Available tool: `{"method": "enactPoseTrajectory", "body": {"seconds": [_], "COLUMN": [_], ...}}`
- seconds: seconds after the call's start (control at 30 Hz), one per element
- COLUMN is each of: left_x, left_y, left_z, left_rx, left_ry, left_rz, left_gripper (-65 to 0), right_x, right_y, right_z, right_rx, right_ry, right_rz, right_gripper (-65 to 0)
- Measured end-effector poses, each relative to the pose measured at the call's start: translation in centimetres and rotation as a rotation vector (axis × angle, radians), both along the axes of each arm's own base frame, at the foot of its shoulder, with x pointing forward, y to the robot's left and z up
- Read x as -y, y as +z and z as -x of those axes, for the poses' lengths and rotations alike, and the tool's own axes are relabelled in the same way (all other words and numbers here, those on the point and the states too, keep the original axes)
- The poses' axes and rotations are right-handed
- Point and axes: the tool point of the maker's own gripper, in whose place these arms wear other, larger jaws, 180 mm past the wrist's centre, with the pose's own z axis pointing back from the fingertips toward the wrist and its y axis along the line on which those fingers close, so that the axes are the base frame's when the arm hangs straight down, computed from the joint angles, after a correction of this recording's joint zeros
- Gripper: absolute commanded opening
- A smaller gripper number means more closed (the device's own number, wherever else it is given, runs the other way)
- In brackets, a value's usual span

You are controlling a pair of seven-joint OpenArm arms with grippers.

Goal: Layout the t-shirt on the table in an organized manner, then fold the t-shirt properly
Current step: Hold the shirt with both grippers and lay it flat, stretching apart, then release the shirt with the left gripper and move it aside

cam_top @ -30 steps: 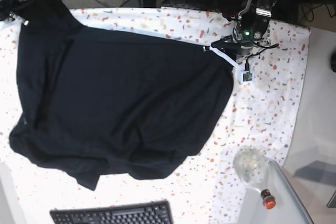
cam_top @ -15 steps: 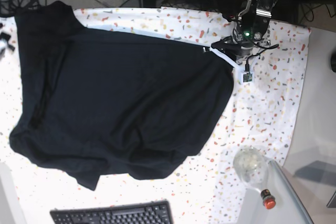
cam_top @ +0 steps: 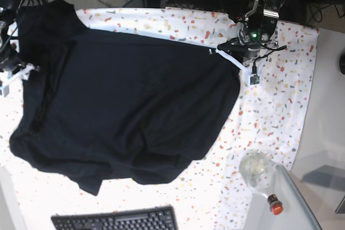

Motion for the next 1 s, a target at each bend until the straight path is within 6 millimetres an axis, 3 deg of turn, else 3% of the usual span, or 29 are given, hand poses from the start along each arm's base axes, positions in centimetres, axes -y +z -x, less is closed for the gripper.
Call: {"method": "enactPoseTrajectory", "body": {"seconds": [0.13, 0.2, 0.27, 0.5, 0.6, 0.77, 0.87, 1.0], "left_x": [0.0, 0.0, 0.0, 0.0, 0.0, 0.3, 0.1, -1.3], "left_y": [0.0, 0.0, 0.0, -0.1, -0.1, 0.0, 0.0, 2.1], "left_z": [0.0, 0.0, 0.0, 0.2, 0.2, 0.2, 0.2, 0.9], "left_rx": [0.0, 0.0, 0.0, -0.003, -0.005, 0.0, 0.007, 0.063], "left_ry": [0.0, 0.0, 0.0, 0.0, 0.0, 0.013, 0.075, 0.164], "left_rz": [0.0, 0.0, 0.0, 0.0, 0.001, 0.013, 0.039, 0.055], "left_gripper": [-65.0, -65.0, -65.0, -65.0, -65.0, -65.0, -65.0, -41.6], "right_x": [-0.4, -0.2, 0.3, 2.2, 2.0, -0.4, -0.5, 0.2], "right_y": [-0.4, -0.5, -0.5, -0.2, -0.1, 0.6, 0.8, 0.9], "right_z": [0.1, 0.1, 0.7, 5.1, 6.7, 5.9, 5.4, 6.0], "right_rx": [-0.015, -0.008, -0.001, -0.005, -0.044, -0.042, -0.035, -0.052], "right_ry": [0.029, 0.019, -0.026, -0.152, -0.15, -0.126, -0.122, -0.121], "right_rz": [0.005, 0.005, -0.014, -0.015, 0.005, -0.019, -0.022, -0.005], "right_gripper": [-36.0, -46.5, -65.0, -65.0, -65.0, -65.0, -65.0, -65.0]}}
